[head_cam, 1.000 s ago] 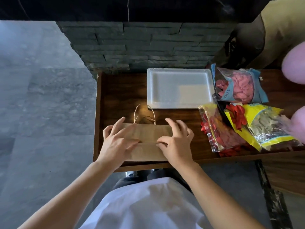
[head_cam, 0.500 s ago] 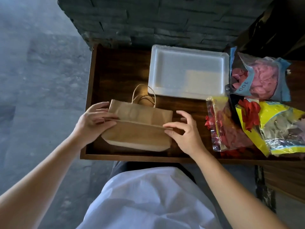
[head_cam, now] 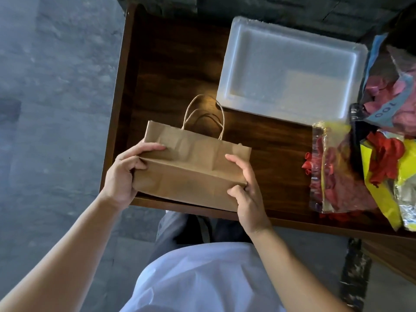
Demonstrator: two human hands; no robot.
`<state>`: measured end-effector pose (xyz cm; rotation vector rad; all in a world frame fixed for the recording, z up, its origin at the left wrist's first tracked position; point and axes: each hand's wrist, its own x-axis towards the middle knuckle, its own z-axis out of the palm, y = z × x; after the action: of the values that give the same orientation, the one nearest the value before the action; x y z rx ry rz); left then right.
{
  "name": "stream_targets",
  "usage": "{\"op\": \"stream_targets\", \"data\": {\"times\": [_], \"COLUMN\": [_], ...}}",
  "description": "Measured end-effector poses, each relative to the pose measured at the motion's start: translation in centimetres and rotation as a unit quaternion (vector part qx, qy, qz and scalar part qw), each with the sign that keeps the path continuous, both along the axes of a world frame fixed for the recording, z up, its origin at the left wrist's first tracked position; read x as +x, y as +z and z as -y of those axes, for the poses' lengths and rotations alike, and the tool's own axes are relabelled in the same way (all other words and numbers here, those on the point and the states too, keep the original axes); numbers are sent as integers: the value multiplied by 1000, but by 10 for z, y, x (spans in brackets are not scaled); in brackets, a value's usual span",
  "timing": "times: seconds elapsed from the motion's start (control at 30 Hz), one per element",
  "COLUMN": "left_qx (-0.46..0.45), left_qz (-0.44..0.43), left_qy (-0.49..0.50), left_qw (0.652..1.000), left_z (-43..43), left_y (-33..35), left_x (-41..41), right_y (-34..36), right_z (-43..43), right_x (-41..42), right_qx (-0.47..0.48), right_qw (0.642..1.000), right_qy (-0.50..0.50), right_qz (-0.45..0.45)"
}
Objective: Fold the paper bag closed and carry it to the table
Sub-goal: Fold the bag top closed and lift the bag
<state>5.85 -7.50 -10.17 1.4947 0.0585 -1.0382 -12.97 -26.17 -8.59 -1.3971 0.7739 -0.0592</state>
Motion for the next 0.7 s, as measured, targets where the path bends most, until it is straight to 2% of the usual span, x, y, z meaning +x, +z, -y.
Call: {"op": "stream_targets", "data": {"times": [0.17,0.3,0.4,0.57,0.7], "left_qx": [-39,-90,-135,-169,-158], "left_qz": [-12,-4,36,87,133], "left_qy": [40,64,84,137,220], "left_qw": [998,994,987,972,953], "left_z": [3,-6,-28,-118,-244], "left_y": [4,28,58,117,159], "left_x": [-7,-5,6,18,8], "right_y": [11,35,65,124,159], "right_z": [-11,-16,-29,-99,-207], "right_x": [12,24,38,76,114], "right_qx": [-13,-40,-81,-119,-83], "right_qw": [997,997,995,989,987], "right_qy": [-74,-65,-40,29,90], "right_qz": [-1,23,50,78,103]}}
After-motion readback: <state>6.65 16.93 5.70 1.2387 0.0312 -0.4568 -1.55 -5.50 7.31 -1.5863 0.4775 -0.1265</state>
